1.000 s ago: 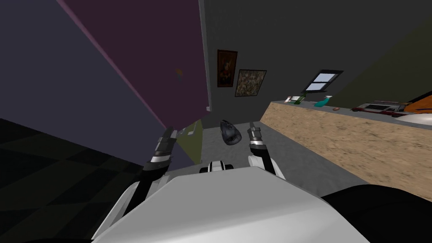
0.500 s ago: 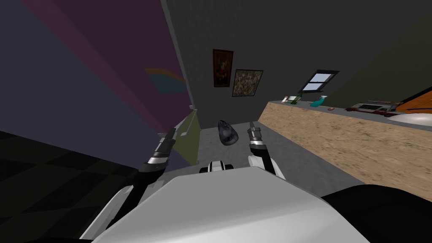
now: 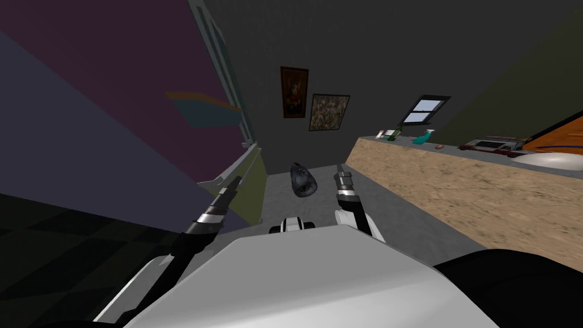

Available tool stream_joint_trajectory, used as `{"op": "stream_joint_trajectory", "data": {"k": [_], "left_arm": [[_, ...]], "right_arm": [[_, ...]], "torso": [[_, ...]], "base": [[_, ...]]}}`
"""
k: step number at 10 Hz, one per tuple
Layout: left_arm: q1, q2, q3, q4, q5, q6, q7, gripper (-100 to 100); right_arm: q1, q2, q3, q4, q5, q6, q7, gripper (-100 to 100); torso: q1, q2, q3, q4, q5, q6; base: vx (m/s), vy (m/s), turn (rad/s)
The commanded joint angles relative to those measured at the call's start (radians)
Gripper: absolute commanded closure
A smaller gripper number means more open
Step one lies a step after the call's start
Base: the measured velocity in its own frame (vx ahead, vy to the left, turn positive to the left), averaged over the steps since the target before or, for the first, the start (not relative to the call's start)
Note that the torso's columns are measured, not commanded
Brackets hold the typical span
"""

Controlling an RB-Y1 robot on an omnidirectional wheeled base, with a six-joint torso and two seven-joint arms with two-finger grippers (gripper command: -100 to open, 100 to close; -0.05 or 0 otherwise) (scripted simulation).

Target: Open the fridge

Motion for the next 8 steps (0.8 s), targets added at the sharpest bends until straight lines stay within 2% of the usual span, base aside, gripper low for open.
{"op": "stream_joint_trajectory", "data": {"k": [1, 5, 6, 8], "left_arm": [[0.027, 0.049, 0.011, -0.003, -0.025, 0.034, 0.004, -100], [0.068, 0.119, 0.026, -0.027, -0.063, 0.092, 0.009, -100], [0.087, 0.149, 0.033, -0.054, -0.080, 0.118, 0.012, -100], [0.102, 0.175, 0.039, -0.095, -0.094, 0.138, 0.014, -100]], "right_arm": [[0.000, 0.000, 0.000, 0.000, 0.000, 0.000, 0.000, 0], [0.000, 0.000, 0.000, 0.000, 0.000, 0.000, 0.000, 0], [0.000, 0.000, 0.000, 0.000, 0.000, 0.000, 0.000, 0], [0.000, 0.000, 0.000, 0.000, 0.000, 0.000, 0.000, 0]], "torso": [[0.002, 0.002, 0.001, 0.001, 0.000, 0.000], [-0.002, 0.001, 0.001, 0.000, -0.001, 0.000], [0.000, 0.001, 0.001, 0.000, 0.000, 0.000], [-0.001, 0.002, 0.001, 0.001, 0.000, 0.000]], "base": [[0.016, -0.126, -0.018], [0.011, -0.131, -0.017], [0.024, -0.163, -0.024], [-0.003, -0.151, -0.015]]}}
